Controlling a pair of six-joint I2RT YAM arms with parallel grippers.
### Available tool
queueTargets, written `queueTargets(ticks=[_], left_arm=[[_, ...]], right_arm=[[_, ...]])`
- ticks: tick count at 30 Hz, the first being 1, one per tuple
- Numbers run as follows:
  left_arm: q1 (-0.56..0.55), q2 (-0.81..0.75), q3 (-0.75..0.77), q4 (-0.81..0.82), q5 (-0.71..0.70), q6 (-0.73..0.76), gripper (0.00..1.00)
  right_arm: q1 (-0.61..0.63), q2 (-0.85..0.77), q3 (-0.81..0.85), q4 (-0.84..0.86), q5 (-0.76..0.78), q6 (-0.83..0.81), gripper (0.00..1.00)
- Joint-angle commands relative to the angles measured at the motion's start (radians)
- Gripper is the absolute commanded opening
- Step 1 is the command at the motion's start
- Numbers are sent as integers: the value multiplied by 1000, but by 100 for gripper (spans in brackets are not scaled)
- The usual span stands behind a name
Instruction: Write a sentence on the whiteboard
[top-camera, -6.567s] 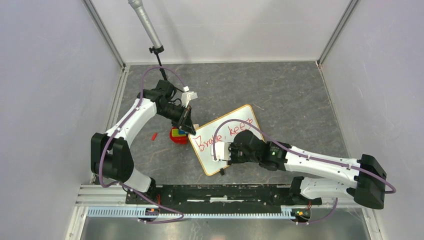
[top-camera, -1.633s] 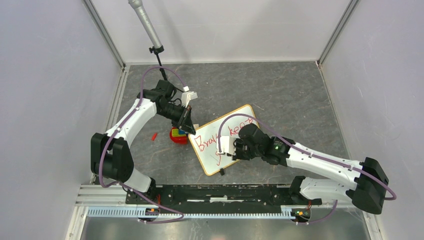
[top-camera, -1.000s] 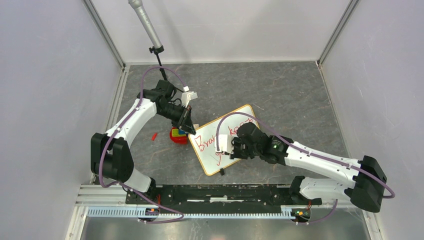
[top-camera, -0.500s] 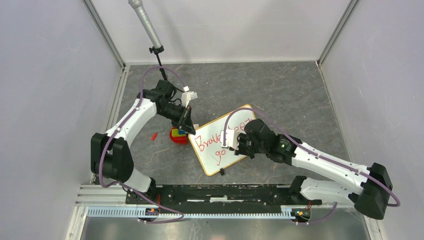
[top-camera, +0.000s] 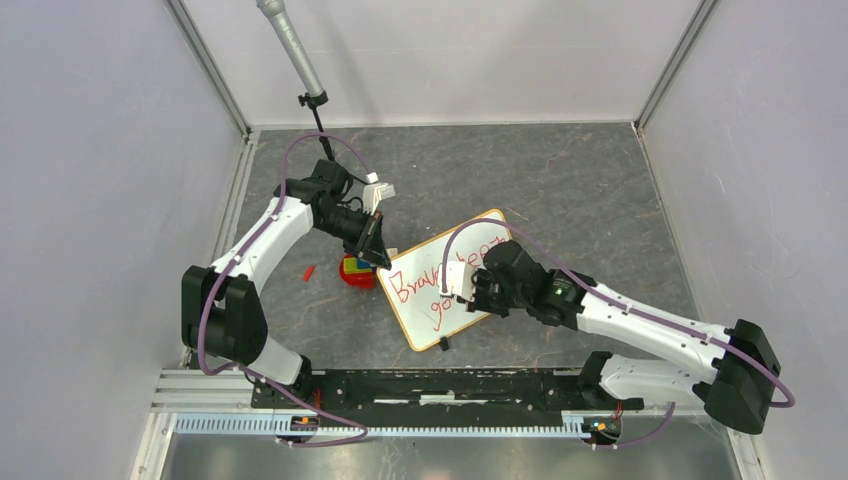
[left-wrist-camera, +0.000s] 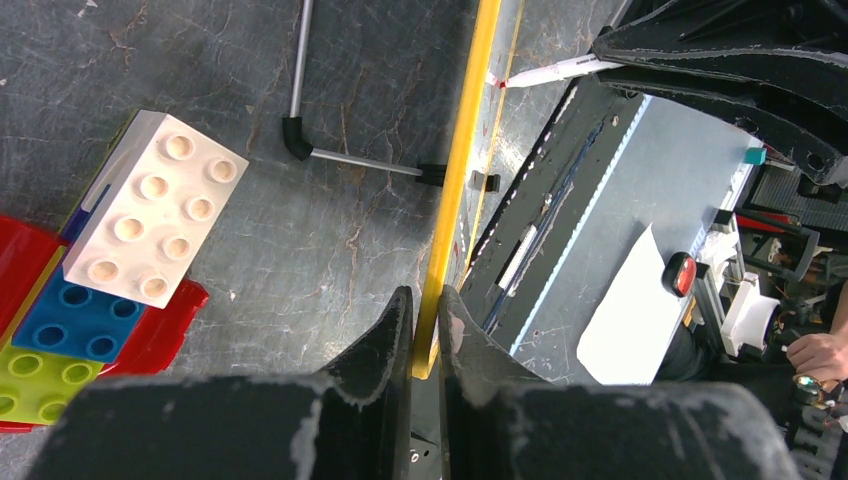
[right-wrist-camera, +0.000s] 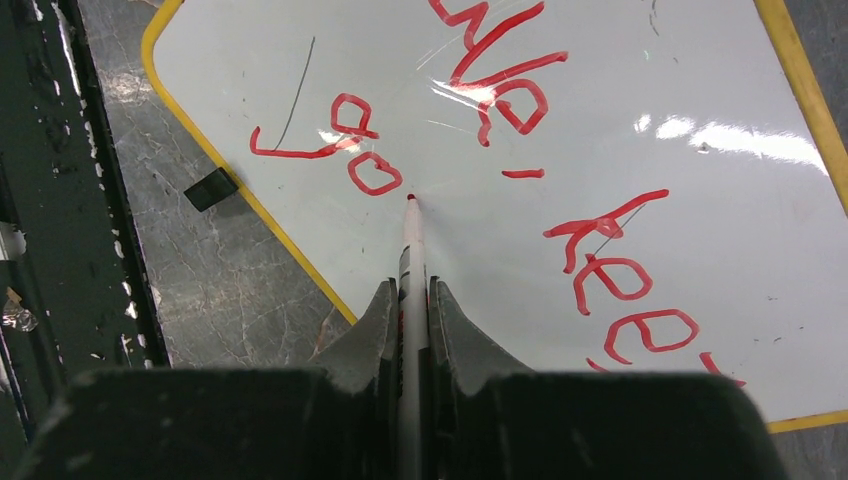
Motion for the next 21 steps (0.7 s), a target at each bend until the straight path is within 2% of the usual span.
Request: queueTargets(ticks=[1,7,21], left_arm=[[-2,12,-2,42,-56,19,2],[-2,13,0,42,-55,19,2],[-2,7,-5,42,-59,20,2]], right_arm=[[-12,-15,-20,22,78,9,0],[-16,-33,-26,10,92,3,0],[-9,-11,-48,-12,-27,-28,0]])
